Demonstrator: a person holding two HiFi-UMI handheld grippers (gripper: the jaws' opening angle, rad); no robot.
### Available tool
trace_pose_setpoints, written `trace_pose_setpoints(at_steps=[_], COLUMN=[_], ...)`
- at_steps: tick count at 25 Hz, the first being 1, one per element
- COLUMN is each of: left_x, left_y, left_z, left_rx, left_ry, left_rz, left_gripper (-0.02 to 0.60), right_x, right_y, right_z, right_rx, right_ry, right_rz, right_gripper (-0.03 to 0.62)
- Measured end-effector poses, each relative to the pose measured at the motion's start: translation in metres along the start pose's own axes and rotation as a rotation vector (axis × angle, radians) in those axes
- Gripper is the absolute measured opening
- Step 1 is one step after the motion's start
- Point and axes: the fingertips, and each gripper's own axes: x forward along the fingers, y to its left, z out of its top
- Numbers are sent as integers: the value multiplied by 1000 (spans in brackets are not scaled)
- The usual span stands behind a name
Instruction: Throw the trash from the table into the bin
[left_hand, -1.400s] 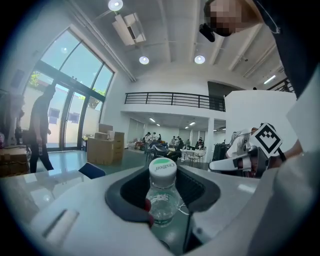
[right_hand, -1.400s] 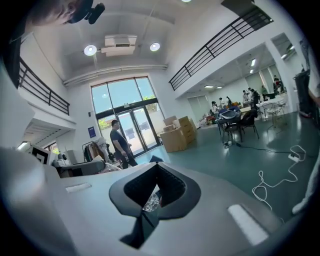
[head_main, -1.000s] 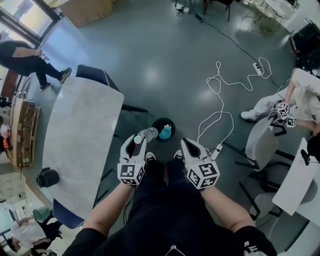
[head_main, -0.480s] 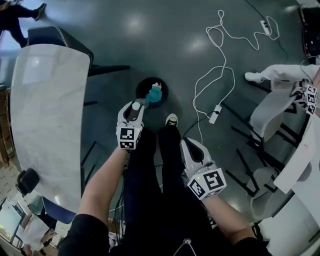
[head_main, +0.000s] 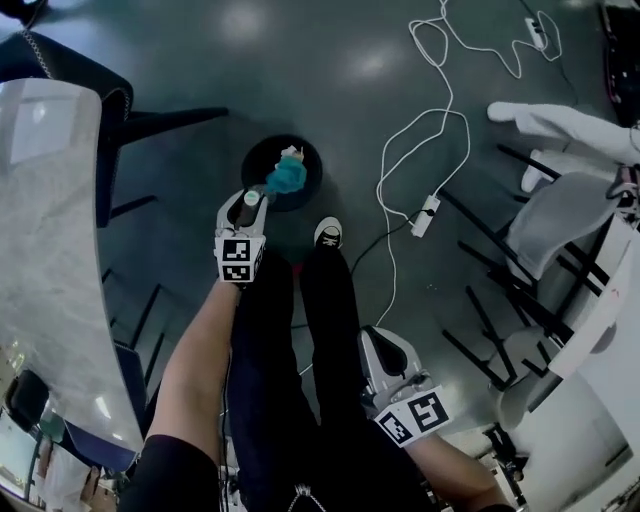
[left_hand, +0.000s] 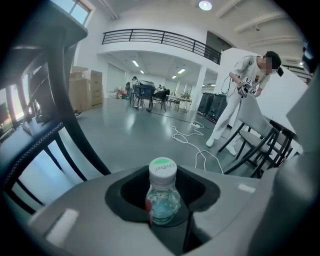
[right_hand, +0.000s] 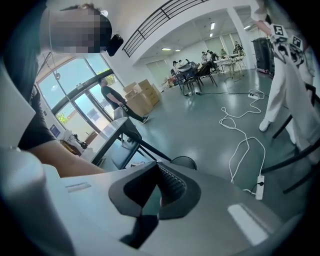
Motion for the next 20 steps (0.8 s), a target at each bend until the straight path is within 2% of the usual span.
trace_pose_setpoints(at_steps=[4,9,10,12,13,16,20], left_x=[24,36,35,33,31,20,-17], left_y=[1,-5,-6,-7,-7,-10,-29], left_z=[-23,-66,-70,-73,-73,-64,-26], left_rx=[8,84,84,69,65,76,61], left_ry=[30,186,200,220,226,210,127], left_rz=[-5,-27,-36,-55,-59,-60,-78], left_gripper=[163,166,189,273,291,293,273], right_x=[3,9,10,10,9,5,-6], right_y=[-7,-10,-10,-11,-12,-15,-8], right_z=[-24,-25,-23,-21,-20,-19,-3], right_rx=[6,2,-2,-10,-12,-8,-29], right_ry=[40,46,46,47,47,39,9], right_rz=[-9,-6,-3,1,1,-6,9], right_gripper=[26,26,26,27,26,28,28])
